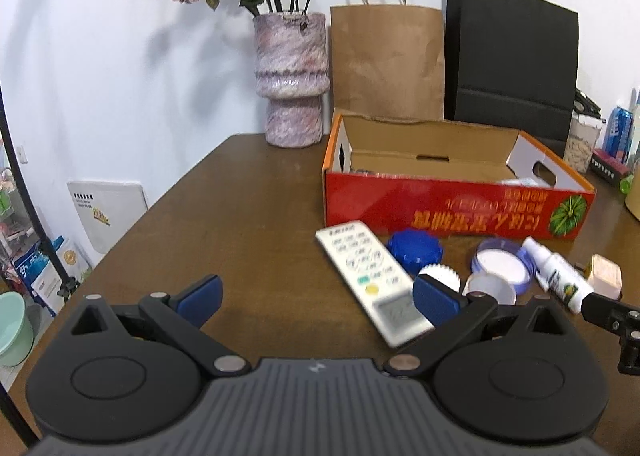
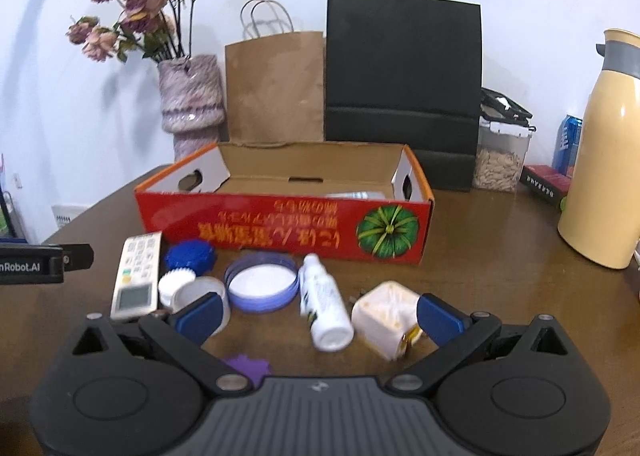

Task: Organize rigid objects
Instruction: 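Withdraw both grippers from the cardboard box back over the table, then grasp purple gear-shaped cap with right gripper, then lift purple cap with right gripper while left gripper reaches toward clear tape roll, then grasp clear tape roll with left gripper while right gripper holds purple cap, then carry tape roll with left gripper while right gripper carries purple cap toward cardboard box, then open both grippers to drop tape roll and purple cap into cardboard box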

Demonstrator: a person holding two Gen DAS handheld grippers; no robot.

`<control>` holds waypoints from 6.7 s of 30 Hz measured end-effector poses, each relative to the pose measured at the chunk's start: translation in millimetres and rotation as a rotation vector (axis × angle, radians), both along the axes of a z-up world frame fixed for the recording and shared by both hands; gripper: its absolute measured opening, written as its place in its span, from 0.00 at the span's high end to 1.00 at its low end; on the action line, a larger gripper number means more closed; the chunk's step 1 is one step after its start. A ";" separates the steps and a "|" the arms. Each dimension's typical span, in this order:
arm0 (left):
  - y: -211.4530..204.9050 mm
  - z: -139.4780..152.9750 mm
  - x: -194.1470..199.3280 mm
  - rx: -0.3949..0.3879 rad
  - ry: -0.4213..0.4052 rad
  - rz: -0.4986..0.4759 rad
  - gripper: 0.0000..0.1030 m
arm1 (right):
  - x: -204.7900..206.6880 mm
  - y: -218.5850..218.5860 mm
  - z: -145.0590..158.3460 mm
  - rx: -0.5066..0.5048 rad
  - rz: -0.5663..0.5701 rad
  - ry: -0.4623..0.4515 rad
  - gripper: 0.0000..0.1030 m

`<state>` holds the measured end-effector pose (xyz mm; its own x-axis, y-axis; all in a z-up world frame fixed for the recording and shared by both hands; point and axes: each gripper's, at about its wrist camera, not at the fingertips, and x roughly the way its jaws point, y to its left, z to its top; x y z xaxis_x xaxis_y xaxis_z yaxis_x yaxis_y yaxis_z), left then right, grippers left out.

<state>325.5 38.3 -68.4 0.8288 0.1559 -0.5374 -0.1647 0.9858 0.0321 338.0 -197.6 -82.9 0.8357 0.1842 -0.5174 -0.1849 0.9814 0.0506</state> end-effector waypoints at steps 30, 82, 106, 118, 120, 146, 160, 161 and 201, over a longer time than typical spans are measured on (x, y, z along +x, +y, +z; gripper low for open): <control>3.0 -19.1 -19.8 0.001 0.061 -0.006 0.00 | -14.8 17.7 -24.8 0.012 0.064 0.088 0.50; -113.3 -35.7 40.5 0.029 0.063 -0.125 0.19 | 5.2 -46.2 -2.8 0.043 0.017 -0.115 0.50; -116.3 -37.3 57.3 -0.039 0.086 -0.145 0.57 | 13.8 -44.6 -8.3 0.047 0.021 -0.115 0.50; -103.6 -12.9 54.0 -0.036 0.017 -0.122 0.57 | 15.9 -42.8 -1.5 0.040 0.014 -0.149 0.50; -99.9 -8.7 55.1 -0.041 0.004 -0.118 0.57 | 17.9 -41.9 1.1 0.042 0.016 -0.159 0.50; -75.3 25.1 100.0 -0.067 -0.115 -0.050 0.57 | 67.8 -18.8 27.1 0.070 0.023 -0.258 0.50; -70.7 27.3 142.9 -0.061 -0.129 -0.028 0.57 | 110.3 -7.9 32.2 0.084 0.024 -0.273 0.50; -70.2 27.2 145.8 -0.061 -0.129 -0.027 0.57 | 113.6 -7.5 32.7 0.084 0.024 -0.274 0.50; -63.1 13.8 226.9 0.030 -0.107 0.041 0.10 | 204.6 8.6 19.1 -0.035 0.022 -0.145 0.13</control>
